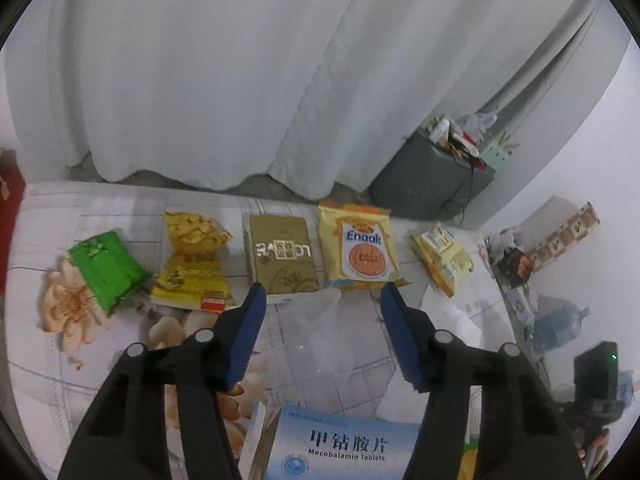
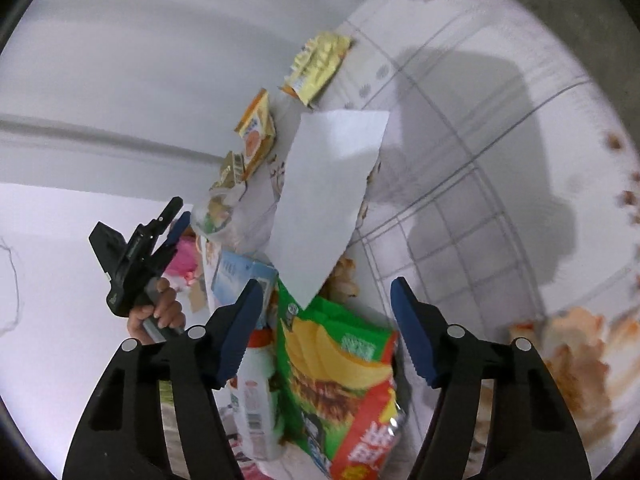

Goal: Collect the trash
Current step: 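Grasp the clear plastic dome container with the left gripper while the right grasps the white paper sheet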

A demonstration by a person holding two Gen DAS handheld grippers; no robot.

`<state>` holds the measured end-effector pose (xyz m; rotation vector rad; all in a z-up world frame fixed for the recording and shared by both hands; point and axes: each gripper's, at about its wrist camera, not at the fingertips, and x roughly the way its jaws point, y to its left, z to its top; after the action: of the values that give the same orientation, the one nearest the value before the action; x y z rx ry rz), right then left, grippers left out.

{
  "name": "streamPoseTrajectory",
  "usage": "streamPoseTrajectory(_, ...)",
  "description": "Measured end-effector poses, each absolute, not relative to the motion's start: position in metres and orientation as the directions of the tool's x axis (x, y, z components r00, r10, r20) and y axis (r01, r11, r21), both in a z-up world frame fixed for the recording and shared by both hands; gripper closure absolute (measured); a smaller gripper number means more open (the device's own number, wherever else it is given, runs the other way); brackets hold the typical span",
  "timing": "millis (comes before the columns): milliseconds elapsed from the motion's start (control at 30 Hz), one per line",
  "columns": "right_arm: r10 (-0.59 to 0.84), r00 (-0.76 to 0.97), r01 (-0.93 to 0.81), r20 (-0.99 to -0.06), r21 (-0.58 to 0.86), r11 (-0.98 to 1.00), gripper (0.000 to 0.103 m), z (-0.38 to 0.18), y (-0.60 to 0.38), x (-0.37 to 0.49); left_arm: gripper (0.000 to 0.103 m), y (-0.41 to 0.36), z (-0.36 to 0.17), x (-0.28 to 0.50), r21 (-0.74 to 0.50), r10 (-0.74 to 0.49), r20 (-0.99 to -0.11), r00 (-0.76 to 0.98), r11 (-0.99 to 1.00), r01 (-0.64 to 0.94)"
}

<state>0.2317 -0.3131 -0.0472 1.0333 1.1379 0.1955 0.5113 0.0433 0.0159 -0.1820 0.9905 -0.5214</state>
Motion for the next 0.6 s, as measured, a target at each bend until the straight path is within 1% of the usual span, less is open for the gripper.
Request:
streamPoseTrajectory(133,0.643,0.41,0.386,-0.647,0.761,0.521,0.045,-0.064,-0.304,0.254,0.052,0.039,0.012,0.514,-0.364,-0.493,-0.768,0.408,0.861,0.355)
streamPoseTrajectory(233,0.661,0.389,0.405,-0.641,0.764,0.503,0.047,-0.074,-0.296,0.26,0.06,0.036,0.012,0.509,-0.33,-0.476,-0.786,0.395,0.863,0.383)
streamPoseTrajectory(400,0.685,0.393,0.418,-0.613,0.783,0.461,0.057,-0.081,-0.289,0.27,0.073,0.033,0.008,0.506,-0.296,-0.455,-0.804,0.382,0.864,0.406)
streamPoseTrajectory(467,0.687,0.401,0.427,-0.606,0.787,0.444,0.062,-0.085,-0.288,0.276,0.08,0.032,0.008,0.503,-0.293,-0.457,-0.805,0.377,0.86,0.417)
streamPoseTrajectory(500,0.688,0.404,0.434,-0.603,0.788,0.436,0.065,-0.087,-0.287,0.278,0.081,0.032,0.009,0.502,-0.287,-0.456,-0.806,0.378,0.859,0.424)
streamPoseTrajectory(533,0.689,0.407,0.439,-0.599,0.79,0.427,0.069,-0.089,-0.29,0.277,0.084,0.032,0.009,0.501,-0.28,-0.452,-0.807,0.38,0.859,0.429)
streamPoseTrajectory(600,0.691,0.411,0.456,-0.595,0.79,0.41,0.078,-0.094,-0.29,0.277,0.086,0.031,0.01,0.497,-0.26,-0.443,-0.809,0.386,0.859,0.441)
